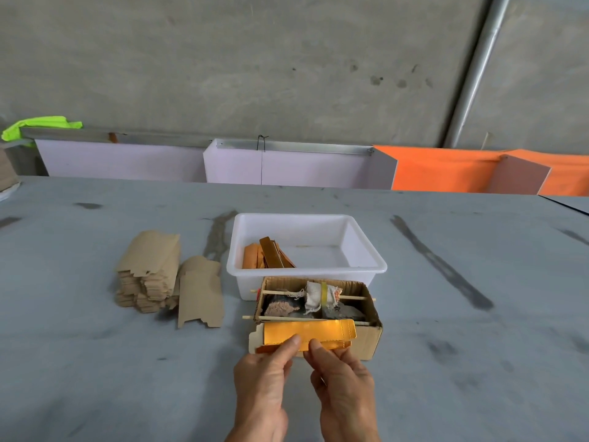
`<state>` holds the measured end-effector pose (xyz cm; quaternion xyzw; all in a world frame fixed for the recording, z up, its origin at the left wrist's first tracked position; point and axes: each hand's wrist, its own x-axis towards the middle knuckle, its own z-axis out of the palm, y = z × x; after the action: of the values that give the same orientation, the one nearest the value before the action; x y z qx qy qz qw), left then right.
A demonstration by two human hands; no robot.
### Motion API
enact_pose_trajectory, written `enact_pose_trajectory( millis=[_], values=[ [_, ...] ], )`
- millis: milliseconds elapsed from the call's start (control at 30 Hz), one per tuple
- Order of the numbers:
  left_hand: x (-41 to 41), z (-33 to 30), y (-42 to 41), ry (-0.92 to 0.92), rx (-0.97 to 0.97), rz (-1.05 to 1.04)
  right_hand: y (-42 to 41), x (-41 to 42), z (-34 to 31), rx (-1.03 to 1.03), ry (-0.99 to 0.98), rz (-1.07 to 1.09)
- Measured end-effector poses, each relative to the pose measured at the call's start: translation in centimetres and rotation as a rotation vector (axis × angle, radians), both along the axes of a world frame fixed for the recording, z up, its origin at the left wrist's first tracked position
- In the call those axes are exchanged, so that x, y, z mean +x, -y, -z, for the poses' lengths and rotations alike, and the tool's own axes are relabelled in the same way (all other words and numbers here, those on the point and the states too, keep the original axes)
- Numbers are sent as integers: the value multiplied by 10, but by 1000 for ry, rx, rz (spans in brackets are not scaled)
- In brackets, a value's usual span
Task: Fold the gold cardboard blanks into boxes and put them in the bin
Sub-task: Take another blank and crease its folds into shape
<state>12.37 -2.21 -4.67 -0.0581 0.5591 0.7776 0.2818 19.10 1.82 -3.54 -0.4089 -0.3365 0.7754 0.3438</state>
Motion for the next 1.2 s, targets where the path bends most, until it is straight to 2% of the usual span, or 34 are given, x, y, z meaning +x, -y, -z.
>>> enact_pose_trajectory(
  millis=[167, 467, 600, 833, 900, 1067, 1133, 1200],
  values=[
    [-6, 3, 5, 63, 44, 37, -9, 1, -2, -39, 20, -4],
    [-18, 5, 6, 65, 54, 128, -25, 1, 3, -100, 58, 81],
    [-18, 4, 9, -12, 56, 53, -25, 3, 2, -73, 14, -27],
    [-15, -2, 14, -109, -1, 100, -20, 0, -1, 53, 107, -42],
    [-20, -9, 15, -195, -45, 107, -22, 2, -2, 139, 150, -70],
    [-30, -25, 17, -520, -350, 411, -22, 5, -8, 340, 223, -206],
    [-30, -27, 17, -545, -386, 481, -22, 4, -9, 358, 212, -224],
    [-30, -27, 16, -470, -327, 451, -21, 4, -8, 317, 178, -228]
  ],
)
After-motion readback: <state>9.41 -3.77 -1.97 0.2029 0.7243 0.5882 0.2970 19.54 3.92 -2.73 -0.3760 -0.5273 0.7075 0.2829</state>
